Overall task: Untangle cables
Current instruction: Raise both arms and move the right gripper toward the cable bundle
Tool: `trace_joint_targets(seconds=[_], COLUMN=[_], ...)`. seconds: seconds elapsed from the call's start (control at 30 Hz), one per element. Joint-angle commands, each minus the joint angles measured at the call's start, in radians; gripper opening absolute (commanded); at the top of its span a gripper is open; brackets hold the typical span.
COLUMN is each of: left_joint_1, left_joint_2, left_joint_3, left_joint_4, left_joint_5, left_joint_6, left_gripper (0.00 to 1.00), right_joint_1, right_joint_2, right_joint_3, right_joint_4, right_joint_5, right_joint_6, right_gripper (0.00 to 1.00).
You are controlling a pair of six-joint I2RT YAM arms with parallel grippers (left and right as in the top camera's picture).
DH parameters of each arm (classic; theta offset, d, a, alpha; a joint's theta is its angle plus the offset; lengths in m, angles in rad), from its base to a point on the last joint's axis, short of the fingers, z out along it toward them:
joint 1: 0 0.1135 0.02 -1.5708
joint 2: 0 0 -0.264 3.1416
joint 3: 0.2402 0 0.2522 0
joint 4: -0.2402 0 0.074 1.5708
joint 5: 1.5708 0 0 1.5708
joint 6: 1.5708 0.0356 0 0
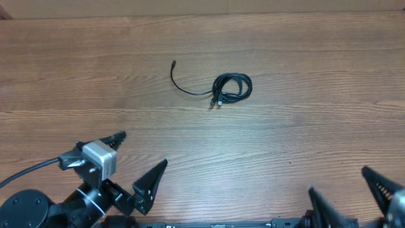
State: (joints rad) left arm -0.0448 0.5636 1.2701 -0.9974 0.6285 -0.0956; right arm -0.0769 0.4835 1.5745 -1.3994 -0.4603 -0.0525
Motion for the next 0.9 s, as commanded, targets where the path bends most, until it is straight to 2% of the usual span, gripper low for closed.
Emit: trace_joint_targets(seconds=[0.0, 0.2, 0.3, 0.47, 0.53, 0.67, 0.77, 0.87], left_joint_1=[0.005, 0.005, 0.005, 0.005, 0.005, 0.005, 0.005, 0.005], left_joint_2=[0.006, 0.006, 0.006, 0.02, 0.037, 0.088, 0.135, 0.183], left_joint_3=[0.013, 0.014, 0.014, 0.013, 0.014, 0.014, 0.014, 0.014], left_joint_4=[-0.013, -0.014, 0.008, 0.003, 0.006, 0.009, 0.01, 0.015], left_joint_5=[0.117, 0.245, 0.19, 0.02, 0.007, -0.037, -0.06, -0.051], left_joint_6=[-0.026, -0.024, -0.007, -0.116, -0.143, -0.198, -0.236, -0.246], left_gripper=[0.99, 1.0, 0.99, 0.98, 0.98, 0.93, 0.93, 0.93], right_joint_1=[0.001, 0.001, 0.001, 0.001, 0.001, 0.001, 0.001, 0.001], right_joint_2=[0.007, 0.007, 0.01, 0.061, 0.101, 0.225, 0.333, 0.455], right_joint_3=[0.031, 0.03, 0.029, 0.029, 0.029, 0.029, 0.029, 0.029], right_joint_4=[-0.013, 0.017, 0.069, 0.101, 0.109, 0.135, 0.147, 0.154], right_joint_5=[-0.158, -0.23, -0.217, 0.081, 0.139, 0.147, 0.146, 0.131], right_joint_6=[0.0, 0.0, 0.032, 0.212, 0.259, 0.34, 0.425, 0.452], right_gripper=[1.0, 1.0, 1.0, 1.0, 1.0, 1.0, 1.0, 1.0])
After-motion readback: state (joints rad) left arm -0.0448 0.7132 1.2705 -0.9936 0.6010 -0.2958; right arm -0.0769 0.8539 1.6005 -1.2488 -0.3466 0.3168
